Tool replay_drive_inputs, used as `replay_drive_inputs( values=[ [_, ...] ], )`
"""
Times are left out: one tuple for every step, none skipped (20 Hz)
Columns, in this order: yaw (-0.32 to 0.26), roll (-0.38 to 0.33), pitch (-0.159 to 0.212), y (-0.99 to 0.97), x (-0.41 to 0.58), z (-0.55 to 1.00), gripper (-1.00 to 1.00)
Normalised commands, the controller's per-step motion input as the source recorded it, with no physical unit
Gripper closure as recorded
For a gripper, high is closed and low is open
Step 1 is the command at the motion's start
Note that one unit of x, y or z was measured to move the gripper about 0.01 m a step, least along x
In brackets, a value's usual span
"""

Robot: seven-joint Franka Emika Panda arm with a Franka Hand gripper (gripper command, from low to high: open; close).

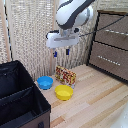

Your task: Move your gripper towards the bottom drawer handle. Grasp the handle gently with your gripper. Apply gentle outward force to slide the bottom drawer open.

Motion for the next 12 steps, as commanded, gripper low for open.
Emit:
replay_drive_inputs(
  values=[
    [0.182,-0.178,-0.012,-0.24,-0.023,0.05,-1.0],
    [0.201,-0.239,-0.007,-0.31,0.0,-0.08,-1.0],
    [0.201,-0.239,-0.007,-0.31,0.0,-0.08,-1.0],
    [0.197,-0.245,-0.014,-0.31,0.0,-0.06,-1.0],
    [0.197,-0.249,-0.025,-0.3,0.0,-0.04,-1.0],
    [0.194,-0.254,-0.03,-0.3,0.0,-0.02,-1.0],
    [0.191,-0.256,-0.028,-0.3,0.0,-0.02,-1.0],
    [0.189,-0.26,-0.029,-0.29,0.0,-0.01,-1.0],
    [0.186,-0.267,-0.041,-0.28,0.0,0.0,-1.0],
    [0.186,-0.272,-0.056,-0.26,-0.011,0.0,-1.0],
    [0.18,-0.282,-0.085,-0.23,-0.06,0.0,-1.0],
    [0.179,-0.284,-0.084,-0.23,-0.06,0.0,-1.0]
  ],
)
